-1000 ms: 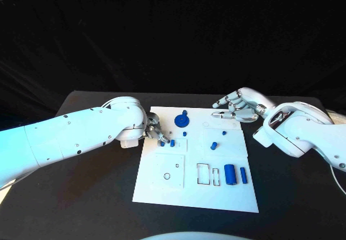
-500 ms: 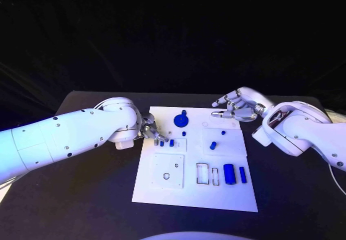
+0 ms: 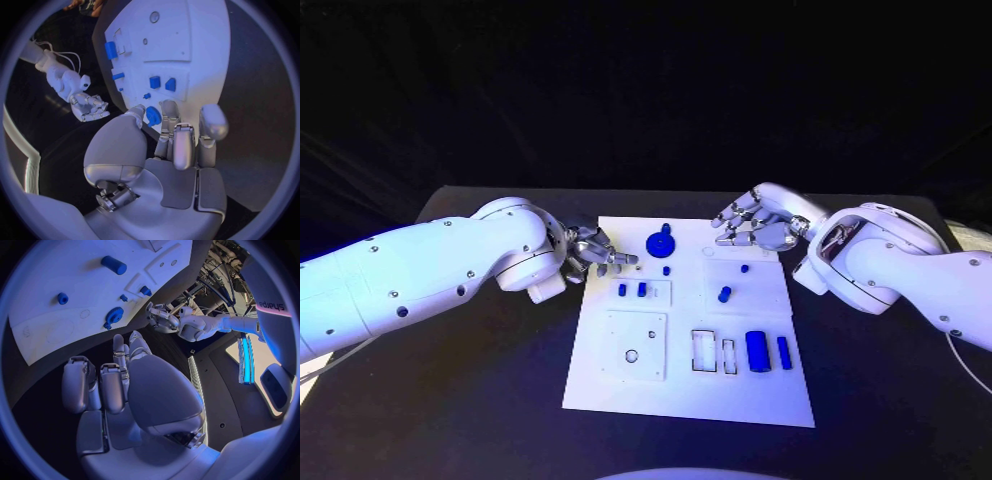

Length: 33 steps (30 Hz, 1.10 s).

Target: Assemble the parts on the task board

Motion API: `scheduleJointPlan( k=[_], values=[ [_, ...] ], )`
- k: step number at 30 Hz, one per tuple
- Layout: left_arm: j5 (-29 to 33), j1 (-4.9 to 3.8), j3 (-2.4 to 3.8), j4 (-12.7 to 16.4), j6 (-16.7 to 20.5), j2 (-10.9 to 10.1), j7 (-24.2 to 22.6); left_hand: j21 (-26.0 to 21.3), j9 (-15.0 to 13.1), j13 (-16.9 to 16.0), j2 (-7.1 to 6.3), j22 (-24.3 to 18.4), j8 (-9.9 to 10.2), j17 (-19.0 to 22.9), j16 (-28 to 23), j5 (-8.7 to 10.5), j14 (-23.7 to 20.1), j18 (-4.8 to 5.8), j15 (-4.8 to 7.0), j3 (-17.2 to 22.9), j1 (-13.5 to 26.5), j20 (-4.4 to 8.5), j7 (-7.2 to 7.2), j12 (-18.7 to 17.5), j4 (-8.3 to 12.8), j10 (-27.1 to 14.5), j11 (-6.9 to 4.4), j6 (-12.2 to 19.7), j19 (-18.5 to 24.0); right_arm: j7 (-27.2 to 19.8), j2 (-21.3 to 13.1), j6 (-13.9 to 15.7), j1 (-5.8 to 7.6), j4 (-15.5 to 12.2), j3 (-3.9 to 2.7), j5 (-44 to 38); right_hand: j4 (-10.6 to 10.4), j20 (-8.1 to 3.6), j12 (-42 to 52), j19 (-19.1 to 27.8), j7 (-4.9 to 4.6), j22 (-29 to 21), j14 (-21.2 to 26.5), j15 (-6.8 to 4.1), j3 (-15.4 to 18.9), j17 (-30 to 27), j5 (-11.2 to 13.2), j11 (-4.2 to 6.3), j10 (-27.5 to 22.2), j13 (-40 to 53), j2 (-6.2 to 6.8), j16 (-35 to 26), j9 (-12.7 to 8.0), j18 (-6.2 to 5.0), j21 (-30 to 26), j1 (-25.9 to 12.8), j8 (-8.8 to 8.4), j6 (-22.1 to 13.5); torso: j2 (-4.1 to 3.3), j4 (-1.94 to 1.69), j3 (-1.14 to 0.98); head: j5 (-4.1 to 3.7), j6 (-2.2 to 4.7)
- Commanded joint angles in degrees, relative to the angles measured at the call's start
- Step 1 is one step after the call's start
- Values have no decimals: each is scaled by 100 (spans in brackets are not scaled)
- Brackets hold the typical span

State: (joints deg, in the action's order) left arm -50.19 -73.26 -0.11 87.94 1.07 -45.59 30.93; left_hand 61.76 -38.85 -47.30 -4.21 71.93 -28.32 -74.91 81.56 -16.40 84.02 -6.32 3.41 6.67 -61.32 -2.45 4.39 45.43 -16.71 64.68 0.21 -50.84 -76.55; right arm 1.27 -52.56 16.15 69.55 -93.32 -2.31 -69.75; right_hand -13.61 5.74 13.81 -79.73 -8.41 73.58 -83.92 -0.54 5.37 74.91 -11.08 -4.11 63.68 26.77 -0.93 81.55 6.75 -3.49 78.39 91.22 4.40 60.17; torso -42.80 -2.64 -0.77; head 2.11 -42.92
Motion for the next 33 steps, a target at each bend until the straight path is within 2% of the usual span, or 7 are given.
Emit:
scheduleJointPlan(
  k=[1,5,11,22,25,28,33],
  values=[
    [1447,3,-40,106,1095,-114,-1384,-1172,120,303,46,-706,84,314,-731,-30,-202,-192,-110,41,-480,-115,147,-334,59,-364,142,297,552,242,42,-190,-16,-26,3,-818,-10,-9,-231,-29,5,15,-376,14,-86,419,43,6,154,-345,27,26,-15,-37,36,101,-53,54,-1,-3,4,-20,19],
    [1908,38,-91,200,1431,-235,-2038,-2429,313,629,2,-1529,156,1195,-1599,-37,-699,-381,-227,42,-1013,-234,277,-616,126,-615,264,483,1122,305,65,-177,-24,-34,5,-970,-23,-7,-330,-28,2,16,-375,18,-127,415,40,1,196,-501,51,24,-23,-38,36,118,-59,72,0,-14,5,-25,30],
    [1760,146,-119,287,1758,-292,-2884,-3159,807,1392,-152,-2036,506,2886,-3417,-36,-1966,-387,-464,363,-2127,-414,521,-1433,608,-1211,484,630,1587,292,78,-33,-32,-30,5,-987,-57,-1,-417,-16,-9,2,-369,26,-163,395,-7,-10,240,-649,78,8,-35,-42,23,104,-64,76,3,-5,0,-25,56],
    [-1827,300,-129,215,1968,-6,-3125,-3475,2022,3070,-482,-2478,1419,3651,-4023,80,-1633,-423,-484,440,-2525,-462,500,-2811,843,-976,577,-18,1338,211,95,152,-54,-26,5,-893,-83,11,-532,-11,-21,-2,-366,42,-227,381,-40,-31,239,-830,111,-2,-49,-44,17,113,-65,83,-5,0,-4,-44,86],
    [-2562,307,-128,158,1846,129,-2937,-3319,2187,3297,-470,-2467,1542,3567,-3727,94,-1150,-425,-413,369,-2497,-419,452,-2952,845,-789,541,-193,949,205,100,161,-57,-24,5,-884,-87,13,-542,-8,-22,-5,-365,44,-233,376,-40,-33,240,-847,113,-6,-50,-45,14,111,-65,83,-5,-2,-5,-45,88],
    [-3310,311,-127,64,1597,308,-2702,-2107,2406,3602,-444,-1704,1725,1798,-1883,90,-208,-255,-358,318,-2468,-355,401,-3164,818,-563,491,-377,141,198,107,170,-61,-23,5,-874,-92,14,-551,-9,-24,-4,-365,46,-238,378,-41,-35,242,-863,116,-4,-52,-44,15,107,-66,83,-12,10,-4,-50,90],
    [-3888,313,-127,-132,1220,558,-2494,-599,2659,3944,-422,-623,1949,708,-796,92,123,-16,-321,315,-2475,-319,375,-3412,782,-300,470,-581,-435,196,114,187,-67,-21,5,-869,-97,16,-563,-4,-27,-12,-364,48,-245,372,-44,-38,244,-885,122,-8,-55,-46,9,105,-68,78,-11,9,-5,-46,88]
  ],
)
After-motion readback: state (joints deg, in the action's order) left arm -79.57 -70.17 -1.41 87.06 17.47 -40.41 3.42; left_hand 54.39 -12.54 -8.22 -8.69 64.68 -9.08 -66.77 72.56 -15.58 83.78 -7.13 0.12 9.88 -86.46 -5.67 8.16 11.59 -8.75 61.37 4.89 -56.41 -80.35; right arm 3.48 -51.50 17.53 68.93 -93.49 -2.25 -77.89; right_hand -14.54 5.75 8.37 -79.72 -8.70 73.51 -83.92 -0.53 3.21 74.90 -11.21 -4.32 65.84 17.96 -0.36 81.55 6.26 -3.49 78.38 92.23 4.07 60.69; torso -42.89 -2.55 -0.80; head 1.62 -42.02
